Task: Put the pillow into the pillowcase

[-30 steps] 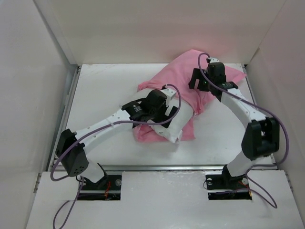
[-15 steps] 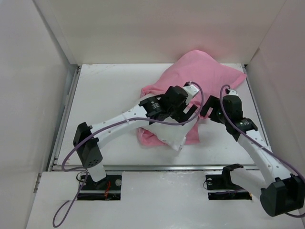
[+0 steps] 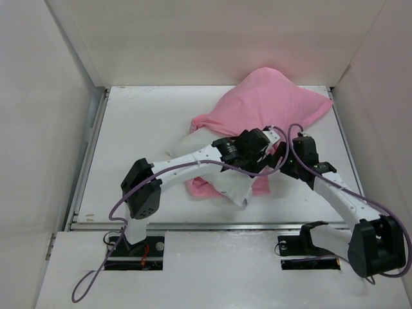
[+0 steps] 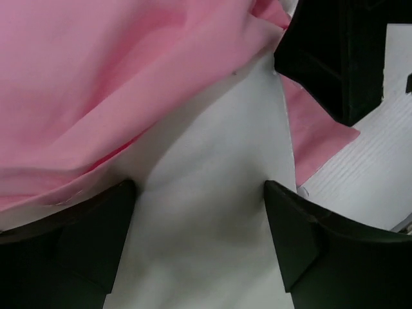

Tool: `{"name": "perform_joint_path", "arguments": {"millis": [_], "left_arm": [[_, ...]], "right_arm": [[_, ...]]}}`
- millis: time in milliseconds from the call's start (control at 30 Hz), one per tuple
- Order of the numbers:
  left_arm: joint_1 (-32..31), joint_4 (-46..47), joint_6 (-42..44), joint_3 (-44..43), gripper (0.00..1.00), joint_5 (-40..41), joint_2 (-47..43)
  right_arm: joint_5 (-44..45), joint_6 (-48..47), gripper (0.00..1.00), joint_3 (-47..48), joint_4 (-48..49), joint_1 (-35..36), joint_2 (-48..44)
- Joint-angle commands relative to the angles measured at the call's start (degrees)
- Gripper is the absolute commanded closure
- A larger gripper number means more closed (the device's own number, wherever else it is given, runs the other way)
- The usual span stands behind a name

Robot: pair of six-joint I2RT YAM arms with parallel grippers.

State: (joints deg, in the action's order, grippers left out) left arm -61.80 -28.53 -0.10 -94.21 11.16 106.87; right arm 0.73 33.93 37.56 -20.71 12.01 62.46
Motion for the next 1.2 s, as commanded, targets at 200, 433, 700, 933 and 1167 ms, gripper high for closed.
{"name": "perform_joint_path", "arguments": {"millis": [200, 433, 700, 933, 1167], "left_arm": [[2.12, 0.32, -3.5, -1.94, 0.63, 3.6, 3.96], [4.66, 3.74, -4.11, -1.94, 0.84, 3.35, 5.1], [9.94, 12.17, -8.94, -7.73, 1.0, 0.88, 13.18], [11.26, 23.69, -17.3, -9.58, 1.0, -4.48, 15.47], [11.26, 26.16, -20.82, -5.81, 1.0, -2.63, 13.63]], "right_arm": [[-1.26, -1.41, 0.25, 2.07, 15.07, -0.32, 10.57], [0.76, -2.12, 0.7, 6.56, 15.44, -0.32, 15.06], [-8.85, -7.99, 1.0, 7.09, 1.13, 1.43, 4.62], [-22.18, -20.65, 1.0, 12.88, -5.03, 11.52, 5.82], [-26.06, -22.77, 1.0, 16.4, -4.25, 14.53, 19.63]]}}
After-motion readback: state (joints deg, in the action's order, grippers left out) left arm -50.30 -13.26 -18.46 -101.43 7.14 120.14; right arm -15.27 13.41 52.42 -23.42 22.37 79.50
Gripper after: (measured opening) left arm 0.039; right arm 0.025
